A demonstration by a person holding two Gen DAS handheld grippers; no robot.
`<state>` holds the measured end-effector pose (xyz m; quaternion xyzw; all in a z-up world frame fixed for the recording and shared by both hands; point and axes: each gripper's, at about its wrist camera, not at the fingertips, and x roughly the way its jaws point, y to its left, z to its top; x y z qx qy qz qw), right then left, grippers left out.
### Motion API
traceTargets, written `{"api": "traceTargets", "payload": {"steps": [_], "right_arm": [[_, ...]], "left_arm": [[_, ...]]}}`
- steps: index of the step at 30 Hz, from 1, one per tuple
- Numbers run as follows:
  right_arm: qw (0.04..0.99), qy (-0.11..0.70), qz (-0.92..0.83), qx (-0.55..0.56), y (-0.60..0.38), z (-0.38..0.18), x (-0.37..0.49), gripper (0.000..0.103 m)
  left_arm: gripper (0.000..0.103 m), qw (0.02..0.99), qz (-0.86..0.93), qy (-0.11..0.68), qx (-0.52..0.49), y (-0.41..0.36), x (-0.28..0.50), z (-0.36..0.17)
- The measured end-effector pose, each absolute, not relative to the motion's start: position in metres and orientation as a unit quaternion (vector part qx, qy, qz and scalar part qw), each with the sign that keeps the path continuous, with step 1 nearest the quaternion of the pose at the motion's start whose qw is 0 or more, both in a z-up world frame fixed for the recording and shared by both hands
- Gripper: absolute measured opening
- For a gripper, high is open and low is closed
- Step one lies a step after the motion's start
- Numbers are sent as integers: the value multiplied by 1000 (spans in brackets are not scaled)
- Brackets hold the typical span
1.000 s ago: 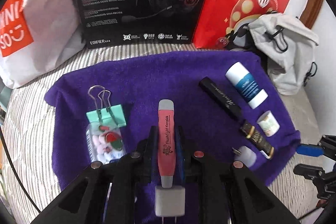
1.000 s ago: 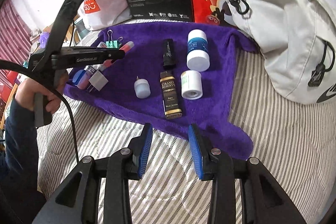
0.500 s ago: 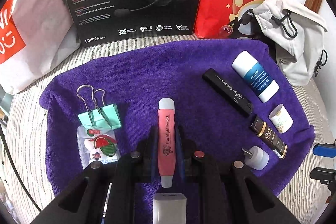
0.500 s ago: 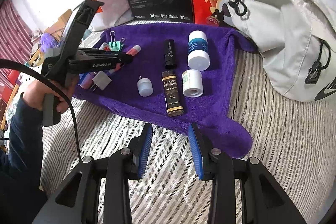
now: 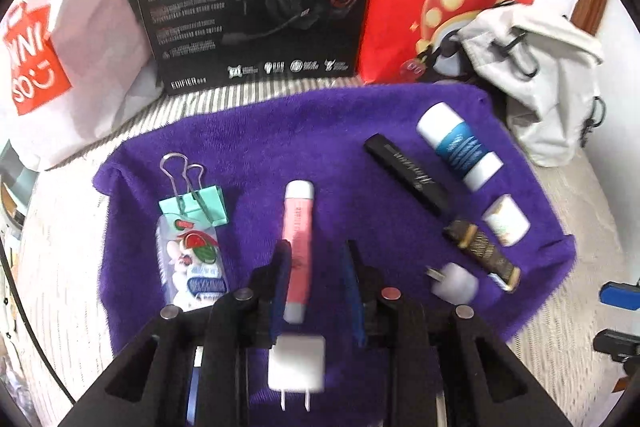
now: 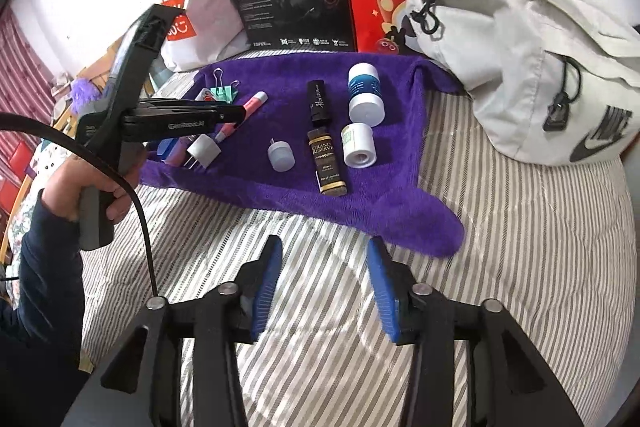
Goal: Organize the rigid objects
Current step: 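Lower the pink highlighter beside the plug cube and open the left tool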
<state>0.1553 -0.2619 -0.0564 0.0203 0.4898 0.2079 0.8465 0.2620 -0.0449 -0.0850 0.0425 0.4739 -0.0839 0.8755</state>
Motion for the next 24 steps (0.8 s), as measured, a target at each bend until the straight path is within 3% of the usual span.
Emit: {"api": "traceTargets", "payload": {"steps": [4,6,17,20,24], "right_arm": [[855,478,201,32,-264,-51,142,53],[857,475,196,34,-263,-49,136,59],[862,461,209,32,-245,-39,103,60],[867,457,196,36,-242,-40,97,65],[881,446,153,35,-239,-41,92,85]], "left_arm": [[55,890,-89,445,44,-48,235,-63],[62,895,-90,434,45,-49,222,-54],[64,903,-85,420,27,-27,158,-34],[66,904,-78,420,23,-21,141,-32],[89,911,-55,408,35,-19,115,-33]]}}
